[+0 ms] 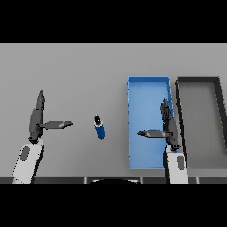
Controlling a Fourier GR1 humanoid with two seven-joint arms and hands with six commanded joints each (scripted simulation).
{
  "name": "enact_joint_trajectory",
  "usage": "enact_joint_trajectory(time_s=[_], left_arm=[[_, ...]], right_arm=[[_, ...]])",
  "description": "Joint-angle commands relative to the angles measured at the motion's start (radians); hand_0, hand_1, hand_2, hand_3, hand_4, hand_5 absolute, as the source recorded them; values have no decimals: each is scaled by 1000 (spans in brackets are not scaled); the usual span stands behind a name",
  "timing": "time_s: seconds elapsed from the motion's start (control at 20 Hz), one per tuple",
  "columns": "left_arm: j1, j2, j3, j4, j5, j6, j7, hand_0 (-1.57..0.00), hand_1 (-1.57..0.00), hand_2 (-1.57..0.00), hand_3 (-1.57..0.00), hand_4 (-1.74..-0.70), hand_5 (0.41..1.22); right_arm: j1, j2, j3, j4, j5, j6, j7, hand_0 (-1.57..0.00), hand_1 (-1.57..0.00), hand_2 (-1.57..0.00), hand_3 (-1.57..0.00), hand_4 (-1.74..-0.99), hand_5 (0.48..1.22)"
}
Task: Pick up the blue pipe and place it into the blue bin.
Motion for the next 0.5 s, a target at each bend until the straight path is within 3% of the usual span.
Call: enact_joint_trajectory(time_s=[0.0,0.25,0.3,0.35,0.45], left_arm=[[-1,0,1,1,0,0,-4,1,1,1,1,-1006,586],[-14,1,4,14,2,-5,-6,1,1,1,1,-1006,586],[25,67,-27,-4,-9,-106,-73,1,1,1,1,-1006,586],[47,115,-37,-10,-7,-175,-108,1,1,1,1,-1011,588],[66,156,-50,-1,-13,-243,-153,1,1,1,1,-1010,588]], right_arm=[[-1,1,0,1,0,-1,1,1,1,1,1,-1222,603],[-7,4,2,4,5,-7,2,1,1,1,1,-1222,603],[26,-58,26,-28,53,23,-60,1,1,1,1,-1222,603],[56,-81,54,-55,78,47,-95,1,1,1,1,-1227,603],[73,-113,72,-93,105,60,-80,1,1,1,1,-1228,599]])
